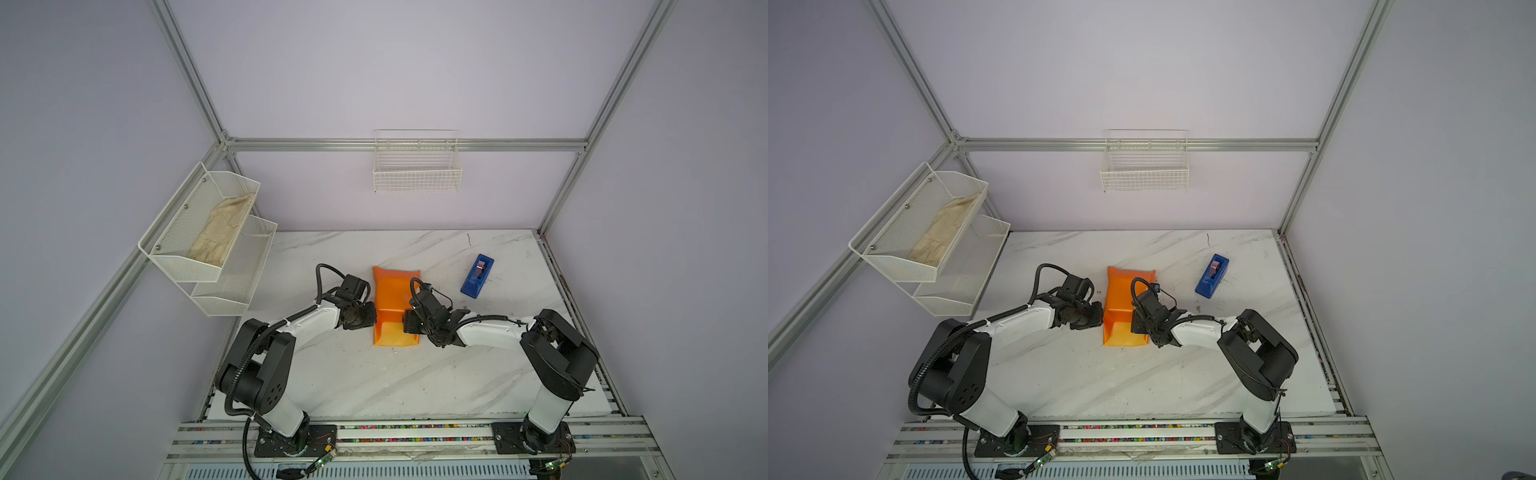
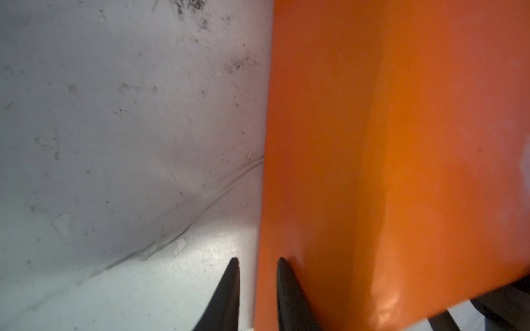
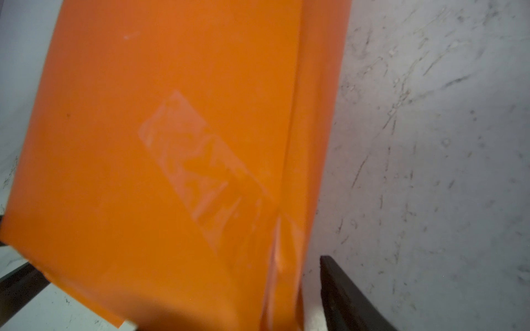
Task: Wrap a gift box in wrapping paper
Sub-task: Rotate the gift box at the center of the table.
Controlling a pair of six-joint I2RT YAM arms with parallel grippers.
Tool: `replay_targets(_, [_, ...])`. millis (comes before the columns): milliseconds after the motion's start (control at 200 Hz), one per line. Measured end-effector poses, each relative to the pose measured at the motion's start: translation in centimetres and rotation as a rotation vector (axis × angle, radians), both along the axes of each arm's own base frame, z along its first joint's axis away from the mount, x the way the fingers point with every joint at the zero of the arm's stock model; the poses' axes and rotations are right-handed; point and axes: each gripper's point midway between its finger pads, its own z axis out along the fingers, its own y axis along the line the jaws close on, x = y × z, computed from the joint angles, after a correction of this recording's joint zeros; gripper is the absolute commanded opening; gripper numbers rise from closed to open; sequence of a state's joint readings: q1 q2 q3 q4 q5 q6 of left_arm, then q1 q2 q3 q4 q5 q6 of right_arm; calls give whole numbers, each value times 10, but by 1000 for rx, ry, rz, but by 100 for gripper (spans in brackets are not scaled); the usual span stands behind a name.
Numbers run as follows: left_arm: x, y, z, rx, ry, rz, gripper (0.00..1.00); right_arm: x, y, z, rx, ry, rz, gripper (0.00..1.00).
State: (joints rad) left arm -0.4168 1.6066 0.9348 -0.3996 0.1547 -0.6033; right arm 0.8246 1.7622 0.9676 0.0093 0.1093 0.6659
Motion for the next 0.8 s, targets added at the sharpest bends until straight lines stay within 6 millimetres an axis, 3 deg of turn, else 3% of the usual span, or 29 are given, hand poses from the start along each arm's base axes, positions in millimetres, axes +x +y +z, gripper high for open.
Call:
replay_targets(280, [-3,-4,0,-3,0,-35,37,2,-2,0,-4,-3,0,52])
replay_targets(520, [-10,9,5,75,0,-61,46,19,-24,-1,-23,-6,-27,50])
replay_targets(715, [6,10,44,121,-88,-109,49,33,-44,-3,-44,-7,-21,50])
replay_targets(800, [16,0,64,96,-132,-151,43,36,-48,-3,-51,-9,-1,53])
